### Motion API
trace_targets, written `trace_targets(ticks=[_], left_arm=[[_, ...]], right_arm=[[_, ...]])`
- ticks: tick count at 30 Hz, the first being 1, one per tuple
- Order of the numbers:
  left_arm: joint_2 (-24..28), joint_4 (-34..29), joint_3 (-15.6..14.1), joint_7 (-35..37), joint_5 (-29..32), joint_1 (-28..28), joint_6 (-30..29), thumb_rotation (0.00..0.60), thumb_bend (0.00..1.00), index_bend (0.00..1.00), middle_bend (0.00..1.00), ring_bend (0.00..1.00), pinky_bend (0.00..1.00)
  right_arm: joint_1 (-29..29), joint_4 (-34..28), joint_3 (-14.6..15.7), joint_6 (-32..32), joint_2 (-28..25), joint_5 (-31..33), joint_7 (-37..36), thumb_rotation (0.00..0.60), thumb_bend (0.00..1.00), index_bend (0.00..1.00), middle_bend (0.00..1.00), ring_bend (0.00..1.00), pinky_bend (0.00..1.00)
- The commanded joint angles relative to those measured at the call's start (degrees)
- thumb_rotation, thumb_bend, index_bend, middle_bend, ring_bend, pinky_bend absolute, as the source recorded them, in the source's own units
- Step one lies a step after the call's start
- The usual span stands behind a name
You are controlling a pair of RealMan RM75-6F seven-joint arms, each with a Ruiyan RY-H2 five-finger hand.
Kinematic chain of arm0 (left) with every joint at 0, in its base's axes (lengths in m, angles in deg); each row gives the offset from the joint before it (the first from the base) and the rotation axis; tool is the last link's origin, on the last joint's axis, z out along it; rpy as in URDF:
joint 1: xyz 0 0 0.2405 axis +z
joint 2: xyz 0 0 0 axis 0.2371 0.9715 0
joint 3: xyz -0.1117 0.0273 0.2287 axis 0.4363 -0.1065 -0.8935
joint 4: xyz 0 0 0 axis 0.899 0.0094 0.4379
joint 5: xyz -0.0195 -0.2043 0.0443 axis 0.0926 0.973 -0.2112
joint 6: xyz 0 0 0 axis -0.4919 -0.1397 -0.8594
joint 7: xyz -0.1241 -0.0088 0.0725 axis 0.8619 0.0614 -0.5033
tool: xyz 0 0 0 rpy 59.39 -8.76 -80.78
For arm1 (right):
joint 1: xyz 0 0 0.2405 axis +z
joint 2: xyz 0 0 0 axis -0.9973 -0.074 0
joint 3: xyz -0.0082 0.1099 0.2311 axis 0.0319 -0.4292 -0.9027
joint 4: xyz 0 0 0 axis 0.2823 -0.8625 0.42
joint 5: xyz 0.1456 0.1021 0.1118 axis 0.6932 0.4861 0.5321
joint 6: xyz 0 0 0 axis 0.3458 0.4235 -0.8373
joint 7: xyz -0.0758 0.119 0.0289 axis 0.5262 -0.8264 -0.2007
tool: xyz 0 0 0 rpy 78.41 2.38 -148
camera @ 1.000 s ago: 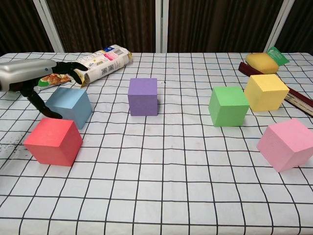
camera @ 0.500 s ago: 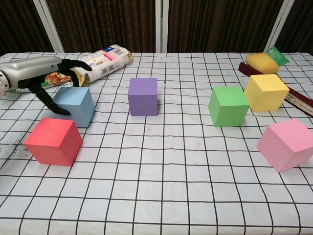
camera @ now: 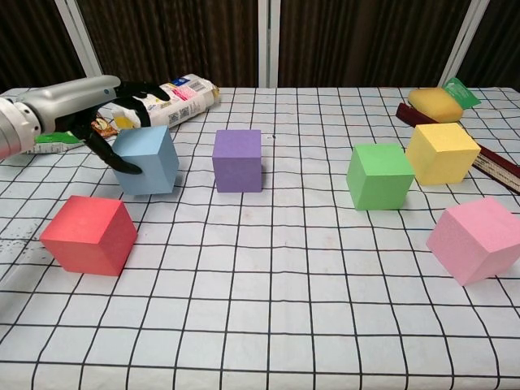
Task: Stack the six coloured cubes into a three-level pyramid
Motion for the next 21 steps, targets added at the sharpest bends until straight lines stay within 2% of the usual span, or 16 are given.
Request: trace_targets(ticks=[1,7,11,21], left_arm=[[-2.29,-1.03,1.73,-5.39,4.03,-1.05,0.97,0.6,0.06,0.13,0.5,0.07,0.06],[-4.88,0.0,2.76,-10.35,7.27,-2.33,1.42,0.6,0.06,0.13,0.5,0.07,0.05],[-6.49,1.77,2.41,-12.73,6.99,-2.96,0.63,0.6,0.06,0.13,0.5,0.07,0.05],[-8.4,3.37,3.15,-12.6,7.3,-4.13,0.84,0.6,0.06,0.13,0.5,0.07,0.05]], right_arm=[[0.0,-0.04,-0.13,-0.07,-0.18,0.09,0.02,0.6,0.0,0.0,0.0,0.0,0.0],[-0.09,0.27,-0.09,0.08,0.0,0.45,-0.22,0.6,0.0,0.0,0.0,0.0,0.0],[-0.05,0.86,0.06,0.51,0.38,0.75,-0.34,0.6,0.0,0.0,0.0,0.0,0.0],[-0.32,2.21,-0.15,-0.42,1.06,1.15,1.12,0.6,0.0,0.0,0.0,0.0,0.0]])
